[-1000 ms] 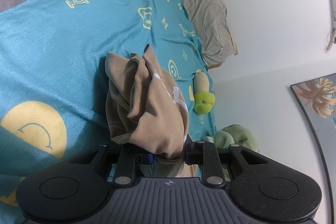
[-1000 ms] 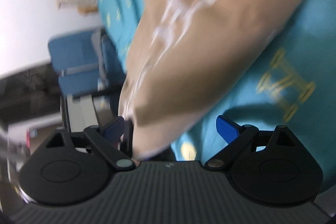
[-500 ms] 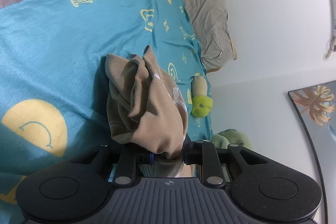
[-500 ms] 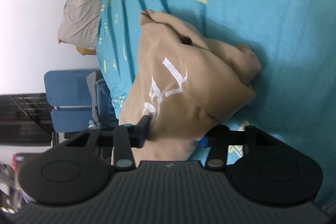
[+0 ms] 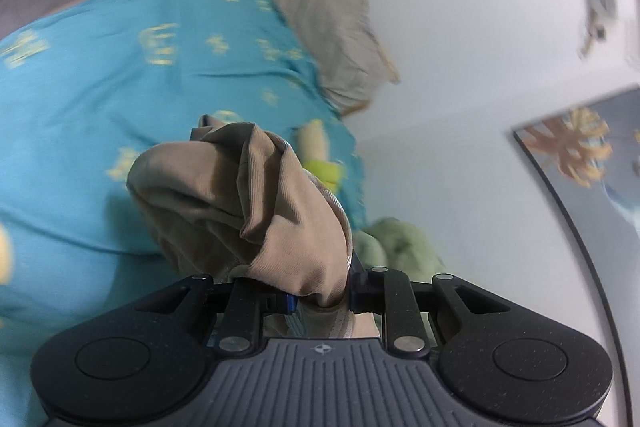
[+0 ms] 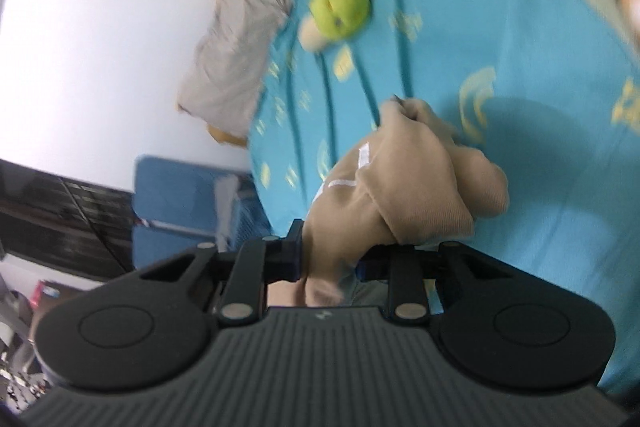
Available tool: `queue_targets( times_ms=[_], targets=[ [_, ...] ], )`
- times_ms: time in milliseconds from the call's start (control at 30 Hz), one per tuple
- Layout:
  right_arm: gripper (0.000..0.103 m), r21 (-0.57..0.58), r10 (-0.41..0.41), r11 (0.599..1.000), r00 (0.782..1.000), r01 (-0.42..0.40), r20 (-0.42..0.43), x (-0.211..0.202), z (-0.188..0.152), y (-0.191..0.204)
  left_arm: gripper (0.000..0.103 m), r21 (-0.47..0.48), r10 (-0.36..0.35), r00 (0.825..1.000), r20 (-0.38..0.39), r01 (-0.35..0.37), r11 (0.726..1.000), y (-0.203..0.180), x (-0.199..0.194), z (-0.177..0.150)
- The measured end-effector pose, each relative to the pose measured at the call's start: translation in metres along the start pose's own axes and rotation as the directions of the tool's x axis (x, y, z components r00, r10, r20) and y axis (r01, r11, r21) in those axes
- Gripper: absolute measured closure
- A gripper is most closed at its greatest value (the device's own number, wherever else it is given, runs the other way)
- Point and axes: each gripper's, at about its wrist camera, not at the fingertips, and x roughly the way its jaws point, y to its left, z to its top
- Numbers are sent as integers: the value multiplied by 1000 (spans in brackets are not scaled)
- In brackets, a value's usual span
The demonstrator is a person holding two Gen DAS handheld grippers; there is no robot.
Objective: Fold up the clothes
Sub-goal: 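Grasp the folded T-shirt bundle with both grippers and lift it, then lower the bundle onto the green plush blanket and open both grippers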
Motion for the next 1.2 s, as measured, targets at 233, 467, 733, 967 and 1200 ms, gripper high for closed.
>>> queue_targets(
  times_ms=[233,467,733,967,1200],
  targets=[
    [76,-96,65,994,987,-51,150,-73,122,53,80,164,-111,992,-67,121,979,-159,78,-26],
    [76,-234,50,971,910,52,411,-161,277,120,80,213,-267,941,-209,310,927,-335,222,-76],
    [76,-349,-41,878,776,329,629,-211,382,130,80,379,-279,906,-318,391,839,-443,362,-178],
    [76,-357,-149,814,758,458,635,-203,358,53,80,482,-172,887,-430,386,786,-389,376,-249],
    [74,-379,-206,776,770,505,604,-194,313,17,70,607,-51,885,-462,358,710,-328,349,-284]
  ],
)
